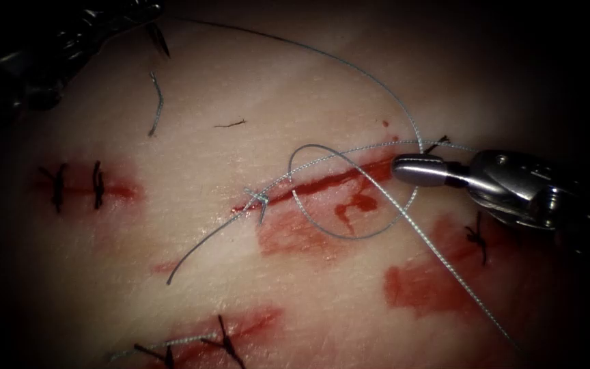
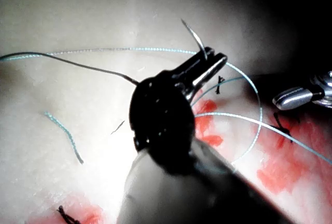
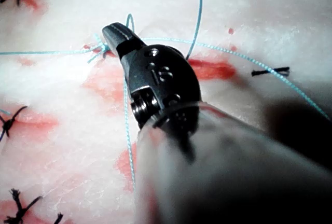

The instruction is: Wound Closure

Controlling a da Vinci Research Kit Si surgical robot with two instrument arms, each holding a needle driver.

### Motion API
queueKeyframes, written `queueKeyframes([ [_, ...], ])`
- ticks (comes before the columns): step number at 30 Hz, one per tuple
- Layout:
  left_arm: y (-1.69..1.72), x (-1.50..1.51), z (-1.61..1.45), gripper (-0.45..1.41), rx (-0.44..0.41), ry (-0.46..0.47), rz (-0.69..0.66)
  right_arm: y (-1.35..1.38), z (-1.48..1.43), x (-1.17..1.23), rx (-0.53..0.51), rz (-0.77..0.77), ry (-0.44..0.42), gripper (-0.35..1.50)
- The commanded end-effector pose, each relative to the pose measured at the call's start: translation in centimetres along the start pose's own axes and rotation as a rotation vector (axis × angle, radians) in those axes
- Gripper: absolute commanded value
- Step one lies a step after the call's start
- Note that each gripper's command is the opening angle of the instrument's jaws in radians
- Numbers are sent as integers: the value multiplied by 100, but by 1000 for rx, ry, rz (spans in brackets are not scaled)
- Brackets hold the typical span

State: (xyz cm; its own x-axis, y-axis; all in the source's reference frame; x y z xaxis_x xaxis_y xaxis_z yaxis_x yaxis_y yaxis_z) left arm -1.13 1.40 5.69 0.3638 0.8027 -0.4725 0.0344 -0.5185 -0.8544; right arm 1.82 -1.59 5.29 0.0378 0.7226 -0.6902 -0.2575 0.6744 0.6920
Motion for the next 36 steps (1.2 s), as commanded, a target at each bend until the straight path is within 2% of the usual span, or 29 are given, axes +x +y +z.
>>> queueKeyframes([
  [1, 0, -13, 12, -45, -8, -13, -16, -28, 15, 6, 42, 15, -5, -35],
  [6, 4, -19, 19, -45, -20, -22, -37, -69, 38, 7, 51, 10, -11, -35],
  [8, 0, -19, 16, -45, -11, -38, -39, -85, 50, -22, 100, 60, -28, -35],
  [10, -1, -22, 15, -45, -6, -49, -36, -90, 57, -41, 90, 48, -60, -35],
  [12, -3, -27, 16, -45, 4, -67, -31, -91, 69, -59, 59, -85, -128, -35],
  [13, -5, -35, 20, -45, 19, -86, -19, -84, 82, -68, 13, -261, -214, -21],
  [14, -6, -39, 21, -45, 23, -93, -16, -80, 87, -70, -23, -310, -251, -18],
  [15, -7, -49, 26, -45, 26, -108, -8, -68, 99, -73, -156, -443, -346, 54],
  [16, -9, -58, 31, -45, 22, -123, -3, -56, 104, -74, -300, -487, -388, 94],
  [19, -10, -68, 35, -45, 21, -150, 1, -46, 108, -77, -386, -399, -391, 93],
  [22, -11, -71, 37, -45, 16, -162, 6, -40, 114, -88, -434, -396, -410, 93],
  [26, -11, -70, 37, -45, 14, -170, 2, -37, 122, -112, -443, -387, -470, 89],
  [31, -11, -69, 37, -45, 15, -169, 1, -36, 130, -124, -459, -335, -508, 88],
  [36, -10, -69, 38, -45, 13, -170, 6, -30, 135, -134, -477, -311, -527, 78],
])
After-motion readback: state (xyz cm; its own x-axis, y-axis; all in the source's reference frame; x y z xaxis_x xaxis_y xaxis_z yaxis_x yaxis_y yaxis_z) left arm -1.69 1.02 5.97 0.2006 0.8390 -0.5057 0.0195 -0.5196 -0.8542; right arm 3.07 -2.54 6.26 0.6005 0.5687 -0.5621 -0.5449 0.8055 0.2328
